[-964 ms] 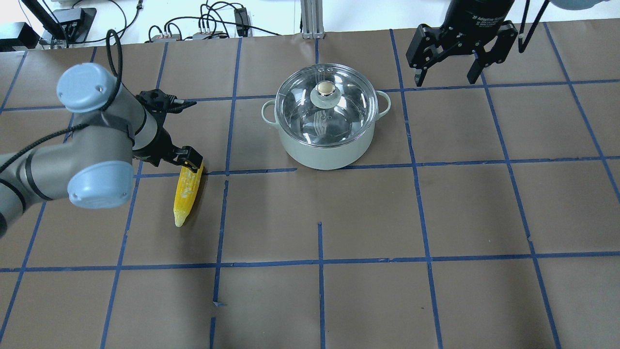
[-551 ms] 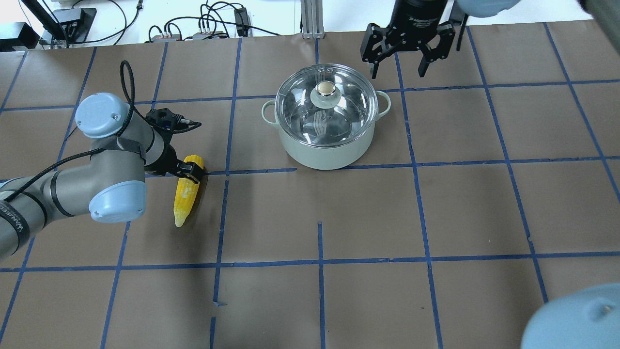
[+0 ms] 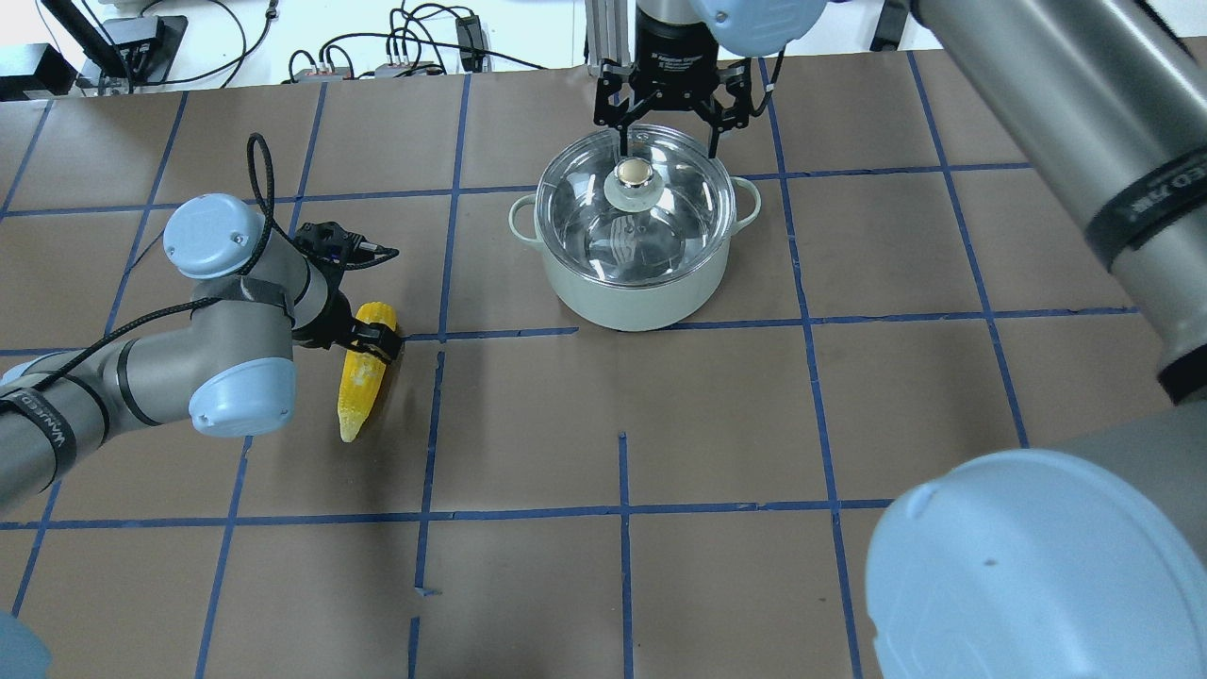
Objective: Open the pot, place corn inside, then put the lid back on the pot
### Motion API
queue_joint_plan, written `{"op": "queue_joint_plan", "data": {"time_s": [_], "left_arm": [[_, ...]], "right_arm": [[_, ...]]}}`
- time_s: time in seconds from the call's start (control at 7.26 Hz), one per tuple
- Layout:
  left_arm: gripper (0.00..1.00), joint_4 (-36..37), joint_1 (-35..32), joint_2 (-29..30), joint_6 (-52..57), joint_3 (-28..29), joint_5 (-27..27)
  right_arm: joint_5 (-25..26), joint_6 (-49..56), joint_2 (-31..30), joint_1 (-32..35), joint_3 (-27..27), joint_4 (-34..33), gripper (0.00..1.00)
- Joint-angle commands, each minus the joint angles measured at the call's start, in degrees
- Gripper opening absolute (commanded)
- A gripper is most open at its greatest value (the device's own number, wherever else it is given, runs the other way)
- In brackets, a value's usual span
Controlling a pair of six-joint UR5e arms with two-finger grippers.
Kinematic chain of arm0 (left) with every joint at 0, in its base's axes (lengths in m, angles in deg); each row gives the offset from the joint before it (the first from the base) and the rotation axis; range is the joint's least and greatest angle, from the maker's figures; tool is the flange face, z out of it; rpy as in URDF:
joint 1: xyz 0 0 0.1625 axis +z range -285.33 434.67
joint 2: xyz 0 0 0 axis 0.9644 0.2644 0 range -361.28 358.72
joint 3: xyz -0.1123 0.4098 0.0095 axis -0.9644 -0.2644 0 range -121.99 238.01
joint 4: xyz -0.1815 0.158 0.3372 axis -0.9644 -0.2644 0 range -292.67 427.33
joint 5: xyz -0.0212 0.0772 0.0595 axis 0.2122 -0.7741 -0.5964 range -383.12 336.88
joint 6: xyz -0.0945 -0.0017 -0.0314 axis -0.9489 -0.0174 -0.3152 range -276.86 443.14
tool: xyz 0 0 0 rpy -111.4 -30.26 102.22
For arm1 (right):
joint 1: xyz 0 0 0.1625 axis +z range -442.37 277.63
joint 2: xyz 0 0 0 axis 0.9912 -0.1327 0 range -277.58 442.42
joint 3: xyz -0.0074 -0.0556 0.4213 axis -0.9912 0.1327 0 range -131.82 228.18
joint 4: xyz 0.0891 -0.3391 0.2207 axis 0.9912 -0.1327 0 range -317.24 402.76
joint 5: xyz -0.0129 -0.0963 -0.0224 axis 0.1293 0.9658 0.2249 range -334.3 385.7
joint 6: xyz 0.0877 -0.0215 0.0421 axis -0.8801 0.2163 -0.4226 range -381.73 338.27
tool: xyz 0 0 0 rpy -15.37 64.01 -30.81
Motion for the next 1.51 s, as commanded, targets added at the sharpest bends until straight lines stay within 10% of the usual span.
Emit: {"op": "queue_joint_plan", "data": {"time_s": [0.0, 0.55, 1.1, 1.38], "left_arm": [[0.80, 1.1, 0.0, 0.7, -0.1, -0.1, 0.1], [0.17, -0.4, 0.0, -0.8, -4.1, 1.2, -0.5], [0.09, -38.9, -0.8, -7.8, -7.8, 22.8, -8.2], [0.08, -52.0, -0.8, -8.0, -8.4, 32.6, -8.4]], "right_arm": [[1.8, -3.6, 2.5, 3.3, -0.7, -3.1, 1.00], [1.9, -0.1, 2.9, 1.8, -1.2, -3.4, 0.99], [1.7, -1.0, 4.9, 1.8, -0.9, -6.3, 0.97], [1.9, -1.0, 4.5, 2.1, -0.9, -5.6, 0.77]]}}
